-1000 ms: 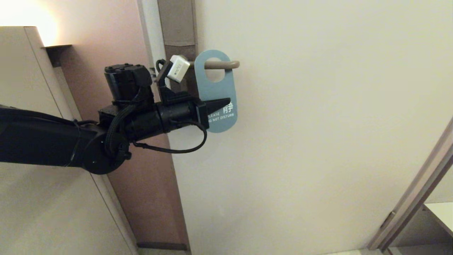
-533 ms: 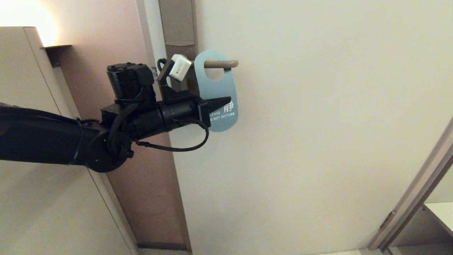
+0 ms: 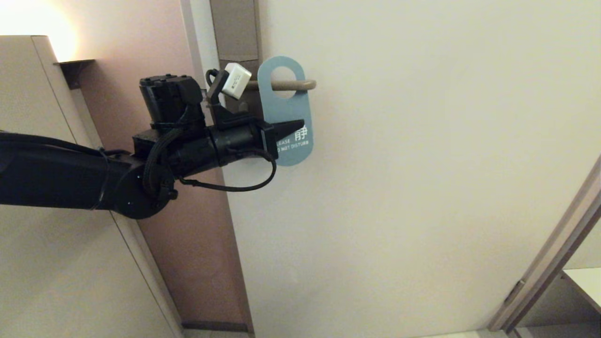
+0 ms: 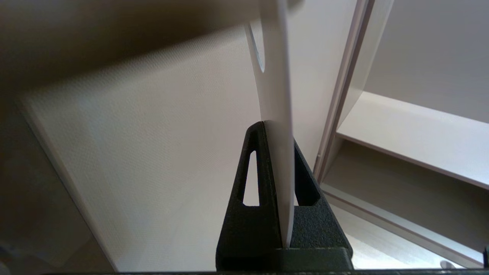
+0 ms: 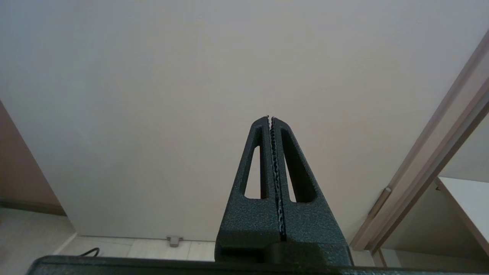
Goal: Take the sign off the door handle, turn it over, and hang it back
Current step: Take down the sign
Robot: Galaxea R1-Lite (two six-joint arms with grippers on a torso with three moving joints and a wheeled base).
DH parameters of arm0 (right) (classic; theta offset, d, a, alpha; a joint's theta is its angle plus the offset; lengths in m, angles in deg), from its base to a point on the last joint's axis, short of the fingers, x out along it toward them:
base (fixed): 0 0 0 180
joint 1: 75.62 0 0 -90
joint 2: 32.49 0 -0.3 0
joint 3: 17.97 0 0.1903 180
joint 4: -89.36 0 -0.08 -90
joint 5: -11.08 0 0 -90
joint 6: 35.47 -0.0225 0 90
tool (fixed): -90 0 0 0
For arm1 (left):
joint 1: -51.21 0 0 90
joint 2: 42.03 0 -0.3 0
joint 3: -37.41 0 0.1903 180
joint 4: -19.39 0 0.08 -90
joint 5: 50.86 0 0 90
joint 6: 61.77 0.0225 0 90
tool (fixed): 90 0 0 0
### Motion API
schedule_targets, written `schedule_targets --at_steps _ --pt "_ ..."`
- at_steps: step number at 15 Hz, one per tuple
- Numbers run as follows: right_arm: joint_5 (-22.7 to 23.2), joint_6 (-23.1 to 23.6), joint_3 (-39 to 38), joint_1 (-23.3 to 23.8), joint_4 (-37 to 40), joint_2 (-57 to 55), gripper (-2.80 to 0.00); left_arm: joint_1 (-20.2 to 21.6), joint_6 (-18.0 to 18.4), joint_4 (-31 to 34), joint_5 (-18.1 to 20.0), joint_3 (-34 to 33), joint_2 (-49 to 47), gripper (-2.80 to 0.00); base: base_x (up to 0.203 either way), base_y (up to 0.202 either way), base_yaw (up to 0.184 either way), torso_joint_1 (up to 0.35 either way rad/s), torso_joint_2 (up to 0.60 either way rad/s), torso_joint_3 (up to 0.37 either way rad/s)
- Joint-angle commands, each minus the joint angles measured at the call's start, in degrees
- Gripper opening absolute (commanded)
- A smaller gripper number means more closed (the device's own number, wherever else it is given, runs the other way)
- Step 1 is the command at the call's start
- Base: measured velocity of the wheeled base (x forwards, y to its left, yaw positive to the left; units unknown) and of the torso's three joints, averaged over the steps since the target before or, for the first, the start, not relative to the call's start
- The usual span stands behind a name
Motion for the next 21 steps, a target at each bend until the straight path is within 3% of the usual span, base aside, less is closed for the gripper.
schedule_targets --at_steps 1,8,10,21 --pt "0.0 0.0 0.0 0.0 0.0 0.0 -2.80 -0.1 0.0 1.4 0.2 2.1 -0.3 -2.80 0.000 0.000 0.000 0.000 0.00 0.000" --pt "0.0 0.0 0.0 0.0 0.0 0.0 -2.80 -0.4 1.6 2.8 0.1 3.1 -1.3 -2.80 0.000 0.000 0.000 0.000 0.00 0.000" --pt "0.0 0.0 0.0 0.0 0.0 0.0 -2.80 -0.8 4.1 4.3 -0.2 3.0 -1.6 -2.80 0.000 0.000 0.000 0.000 0.00 0.000" --pt "0.0 0.0 0.0 0.0 0.0 0.0 -2.80 -2.8 6.9 6.1 -5.5 4.6 -2.1 -2.80 0.000 0.000 0.000 0.000 0.00 0.000"
